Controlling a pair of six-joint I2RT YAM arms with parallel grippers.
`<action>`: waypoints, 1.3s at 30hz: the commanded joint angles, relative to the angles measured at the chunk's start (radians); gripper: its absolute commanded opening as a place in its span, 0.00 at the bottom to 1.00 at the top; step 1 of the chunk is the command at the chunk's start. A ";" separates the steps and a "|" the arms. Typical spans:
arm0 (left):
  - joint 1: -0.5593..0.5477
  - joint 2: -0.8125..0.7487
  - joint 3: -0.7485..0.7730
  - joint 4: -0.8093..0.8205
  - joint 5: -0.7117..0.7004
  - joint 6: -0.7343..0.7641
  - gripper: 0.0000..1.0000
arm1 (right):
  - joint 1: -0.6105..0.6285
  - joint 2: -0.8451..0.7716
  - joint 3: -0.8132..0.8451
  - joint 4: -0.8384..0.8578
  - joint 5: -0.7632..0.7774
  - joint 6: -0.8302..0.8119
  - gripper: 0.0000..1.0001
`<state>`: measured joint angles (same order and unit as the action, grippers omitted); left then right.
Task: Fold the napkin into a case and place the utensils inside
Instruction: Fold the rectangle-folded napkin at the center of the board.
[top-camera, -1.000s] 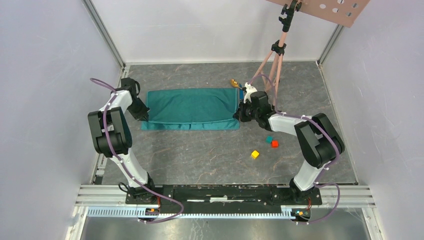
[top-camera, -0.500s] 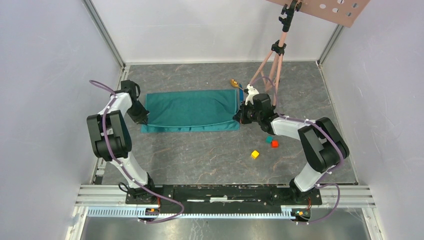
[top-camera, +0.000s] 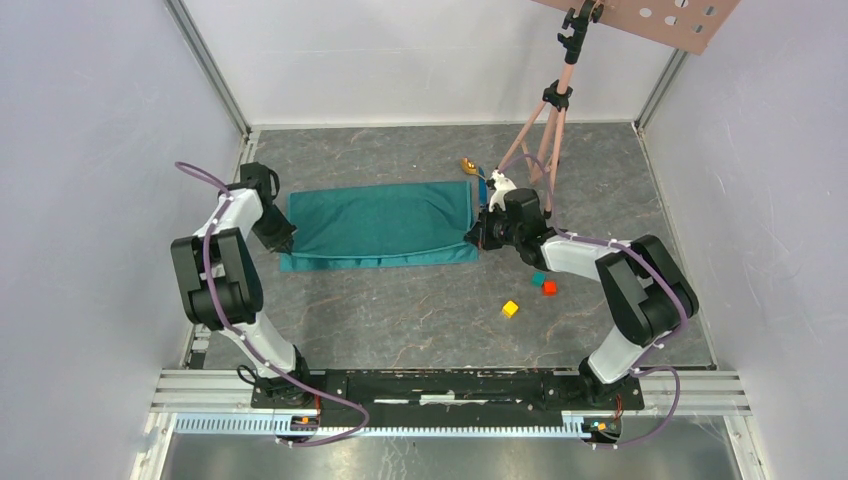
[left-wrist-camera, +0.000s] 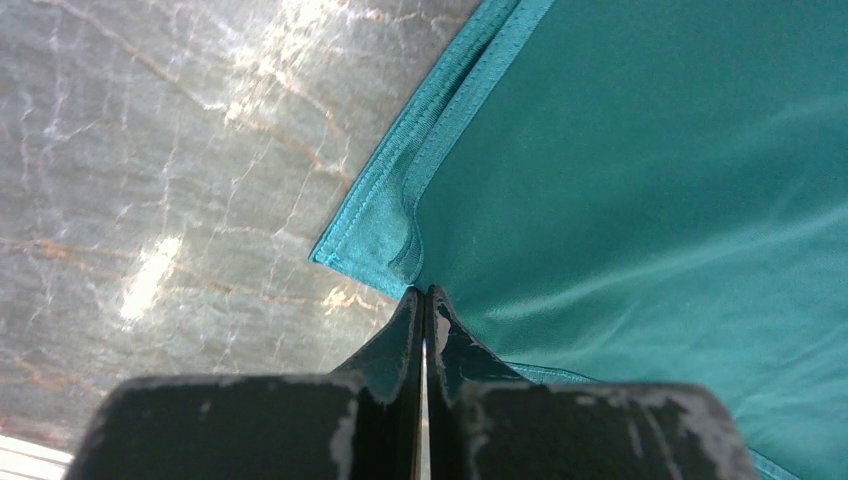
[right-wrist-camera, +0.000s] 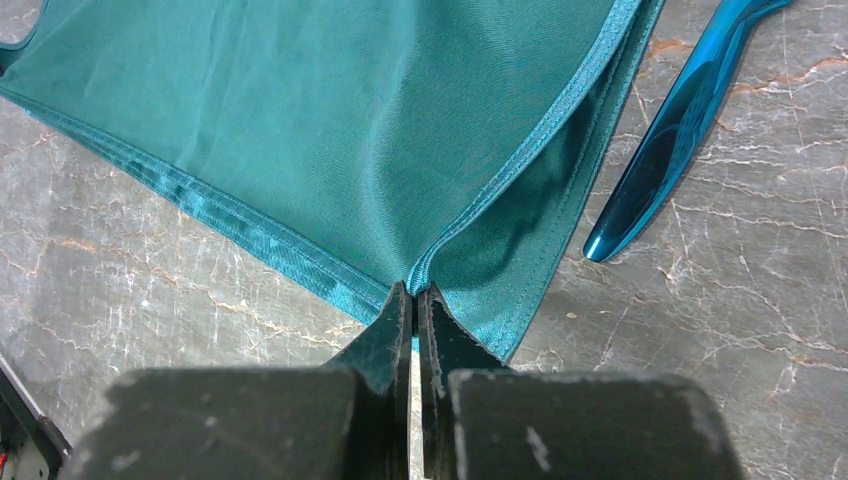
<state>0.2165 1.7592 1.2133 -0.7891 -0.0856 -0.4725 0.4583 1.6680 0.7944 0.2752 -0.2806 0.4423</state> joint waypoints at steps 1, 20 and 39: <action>0.002 -0.090 -0.034 -0.019 -0.033 0.022 0.02 | 0.008 -0.057 0.005 0.030 -0.019 0.016 0.00; 0.002 -0.140 -0.077 -0.036 -0.027 0.005 0.02 | 0.020 -0.097 -0.014 0.000 -0.015 0.000 0.00; 0.003 -0.227 -0.164 -0.031 -0.005 -0.010 0.02 | 0.020 -0.161 -0.043 -0.029 -0.016 -0.003 0.00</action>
<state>0.2165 1.5455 1.0672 -0.8318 -0.0998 -0.4732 0.4763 1.5345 0.7570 0.2363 -0.2920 0.4480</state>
